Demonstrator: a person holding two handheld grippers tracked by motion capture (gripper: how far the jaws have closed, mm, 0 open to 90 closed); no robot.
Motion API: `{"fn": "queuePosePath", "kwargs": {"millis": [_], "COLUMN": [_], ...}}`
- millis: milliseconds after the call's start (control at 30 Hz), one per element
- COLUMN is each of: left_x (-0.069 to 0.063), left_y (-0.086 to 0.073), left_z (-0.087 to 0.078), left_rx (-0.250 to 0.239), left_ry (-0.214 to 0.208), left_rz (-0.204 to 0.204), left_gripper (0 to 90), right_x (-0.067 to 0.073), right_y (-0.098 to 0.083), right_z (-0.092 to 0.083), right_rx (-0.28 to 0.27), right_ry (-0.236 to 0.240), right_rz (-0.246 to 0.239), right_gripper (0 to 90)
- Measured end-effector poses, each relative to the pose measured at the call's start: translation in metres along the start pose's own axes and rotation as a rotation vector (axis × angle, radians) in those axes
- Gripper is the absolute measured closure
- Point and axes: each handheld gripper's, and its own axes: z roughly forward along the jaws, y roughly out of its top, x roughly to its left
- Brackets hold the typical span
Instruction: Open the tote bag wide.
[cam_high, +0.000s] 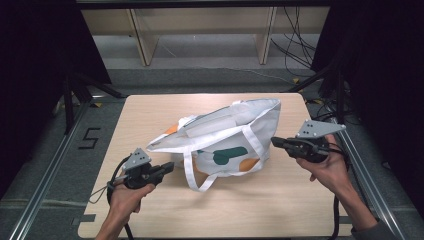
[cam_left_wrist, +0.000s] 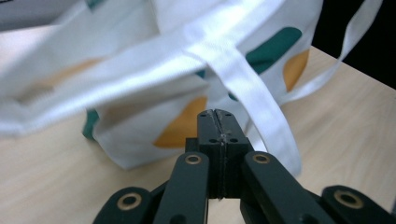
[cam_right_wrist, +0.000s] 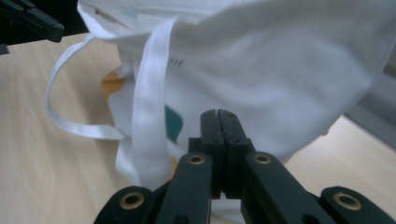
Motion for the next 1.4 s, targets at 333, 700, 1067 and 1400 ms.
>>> {"fn": "queuePosePath", "kwargs": {"millis": [333,700,1067,1400], "left_x": [0.01,0.031,0.038,0.065], "left_y": [0.045,0.058,0.059,0.043], "left_z": [0.019,0.053,0.074,0.091], "left_rx": [-0.001,0.038,0.078,0.129], "left_ry": [0.025,0.077,0.103,0.146], "left_rz": [0.011,-0.004,0.033,-0.007], "left_gripper": [88.7,88.8,88.9,89.1], "right_x": [-0.008,-0.024,-0.039,-0.054], "right_y": [0.058,0.092,0.078,0.026], "right_z": [0.009,0.036,0.073,0.103], "right_rx": [-0.008,-0.011,0.192,0.378], "right_ry": [-0.008,-0.051,-0.071,-0.073], "right_rz": [-0.083,-0.088,-0.076,-0.012], "right_gripper": [90.0,90.0,90.0,90.0]}}
